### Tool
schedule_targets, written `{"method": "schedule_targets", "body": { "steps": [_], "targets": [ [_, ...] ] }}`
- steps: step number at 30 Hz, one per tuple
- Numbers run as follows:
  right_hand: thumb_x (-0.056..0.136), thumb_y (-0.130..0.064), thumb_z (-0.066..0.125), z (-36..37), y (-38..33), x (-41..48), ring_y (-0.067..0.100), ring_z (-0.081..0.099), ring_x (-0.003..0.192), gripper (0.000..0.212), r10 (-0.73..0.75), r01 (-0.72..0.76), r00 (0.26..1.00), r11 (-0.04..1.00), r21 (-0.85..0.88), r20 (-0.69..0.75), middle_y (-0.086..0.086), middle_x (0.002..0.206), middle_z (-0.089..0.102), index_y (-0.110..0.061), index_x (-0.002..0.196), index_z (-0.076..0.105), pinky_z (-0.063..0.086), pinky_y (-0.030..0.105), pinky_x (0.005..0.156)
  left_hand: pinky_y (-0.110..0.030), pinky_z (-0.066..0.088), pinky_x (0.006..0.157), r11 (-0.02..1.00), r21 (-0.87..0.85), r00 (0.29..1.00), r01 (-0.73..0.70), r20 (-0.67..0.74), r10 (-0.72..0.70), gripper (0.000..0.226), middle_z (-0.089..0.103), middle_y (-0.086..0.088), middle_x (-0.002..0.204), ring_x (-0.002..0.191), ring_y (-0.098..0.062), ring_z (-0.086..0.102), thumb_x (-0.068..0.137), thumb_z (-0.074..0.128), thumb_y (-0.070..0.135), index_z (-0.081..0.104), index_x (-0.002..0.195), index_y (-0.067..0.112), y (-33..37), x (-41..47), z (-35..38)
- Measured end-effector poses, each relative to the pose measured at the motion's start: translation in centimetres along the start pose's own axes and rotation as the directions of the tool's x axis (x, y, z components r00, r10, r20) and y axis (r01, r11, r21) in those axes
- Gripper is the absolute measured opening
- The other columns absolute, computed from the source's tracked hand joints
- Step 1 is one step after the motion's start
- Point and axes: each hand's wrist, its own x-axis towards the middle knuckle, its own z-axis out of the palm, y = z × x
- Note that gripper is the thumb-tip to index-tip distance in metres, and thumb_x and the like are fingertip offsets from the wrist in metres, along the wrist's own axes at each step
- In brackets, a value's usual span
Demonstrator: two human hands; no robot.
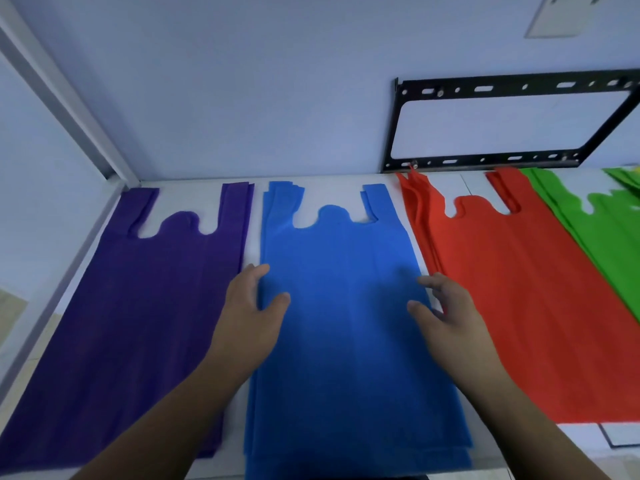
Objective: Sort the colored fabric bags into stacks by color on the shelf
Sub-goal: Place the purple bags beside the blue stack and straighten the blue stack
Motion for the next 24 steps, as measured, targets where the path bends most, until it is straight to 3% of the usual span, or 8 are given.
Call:
{"method": "schedule_targets", "body": {
  "steps": [4,7,10,14,17,19,21,24],
  "targets": [
    [0.090,-0.026,0.063,-1.0,0.5,-0.4,0.004,0.048,0.121,0.034,0.011,0.002,0.994,0.993,-0.120,0.107,-0.010,0.133,0.048,-0.030,0.123,0.057,0.040,0.026,0.100,-0.024,0.019,0.112,0.968,0.208,0.987,-0.139,0.115,0.117,0.059,0.013,0.018,0.160,0.146,0.000,0.014,0.094,0.059,0.039,0.035,0.147,0.033,-1.2,-2.2,0.4],
    [0.090,-0.026,0.061,-1.6,-0.8,2.1,0.008,0.055,0.111,0.034,0.012,0.001,0.997,0.988,-0.153,0.082,-0.001,0.124,0.057,-0.024,0.124,0.058,0.040,0.025,0.086,-0.031,0.019,0.115,0.849,0.435,0.954,-0.299,0.143,0.262,0.065,-0.001,0.014,0.163,0.149,-0.007,0.001,0.092,0.050,0.055,0.027,0.150,0.034,-1.8,-2.9,0.7],
    [0.090,-0.029,0.059,-1.8,-3.0,6.2,0.010,0.054,0.103,0.038,0.029,-0.017,0.997,0.988,-0.152,0.074,-0.007,0.115,0.056,-0.017,0.126,0.056,0.043,0.030,0.085,-0.034,0.009,0.118,0.745,0.552,0.927,-0.374,0.212,0.309,0.074,-0.007,0.010,0.164,0.151,-0.012,-0.011,0.089,0.033,0.071,0.021,0.152,0.035,-2.3,-3.6,1.4],
    [0.080,-0.031,0.061,-0.5,-5.0,13.1,0.021,0.045,0.074,0.020,0.178,-0.174,0.961,0.984,-0.038,0.210,0.006,0.079,0.046,-0.015,0.090,0.055,0.043,0.037,0.069,-0.037,-0.003,0.119,0.617,0.667,0.908,-0.418,0.280,0.311,0.081,-0.005,0.005,0.166,0.150,-0.020,-0.020,0.087,0.023,0.077,0.019,0.155,0.033,-3.6,-4.1,2.3],
    [0.081,-0.028,0.068,0.6,-6.2,17.2,0.023,0.066,0.085,0.031,0.310,-0.343,0.914,0.935,0.088,0.261,0.005,0.096,0.067,-0.007,0.102,0.060,0.057,0.040,0.082,-0.037,-0.004,0.119,0.626,0.661,0.910,-0.414,0.279,0.307,0.081,-0.006,0.007,0.165,0.149,-0.018,-0.022,0.088,0.025,0.078,0.019,0.155,0.033,-3.7,-4.1,2.3],
    [0.081,-0.027,0.071,0.9,-7.1,18.3,0.025,0.072,0.089,0.031,0.355,-0.409,0.865,0.908,0.091,0.354,0.008,0.102,0.073,-0.011,0.108,0.067,0.060,0.039,0.079,-0.036,-0.002,0.119,0.633,0.650,0.907,-0.420,0.280,0.314,0.081,-0.005,0.007,0.165,0.149,-0.017,-0.022,0.088,0.027,0.078,0.020,0.155,0.032,-3.5,-4.2,2.4],
    [0.085,-0.015,0.066,1.0,-8.0,19.1,0.024,0.072,0.085,0.024,0.285,-0.364,0.859,0.924,0.117,0.426,0.009,0.104,0.075,-0.006,0.108,0.070,0.059,0.032,0.067,-0.035,-0.006,0.119,0.632,0.654,0.909,-0.416,0.276,0.313,0.081,-0.008,0.009,0.165,0.148,-0.016,-0.025,0.088,0.028,0.077,0.018,0.155,0.033,-3.4,-4.2,2.4],
    [0.087,0.001,0.058,0.7,-9.0,20.0,0.023,0.070,0.082,0.020,0.109,-0.243,0.921,0.912,0.331,0.375,0.007,0.095,0.074,-0.008,0.100,0.069,0.057,0.031,0.060,-0.032,-0.009,0.118,0.647,0.649,0.916,-0.400,0.258,0.307,0.080,-0.010,0.011,0.164,0.147,-0.015,-0.026,0.088,0.029,0.077,0.017,0.155,0.035,-3.3,-4.3,2.2]
  ]
}}
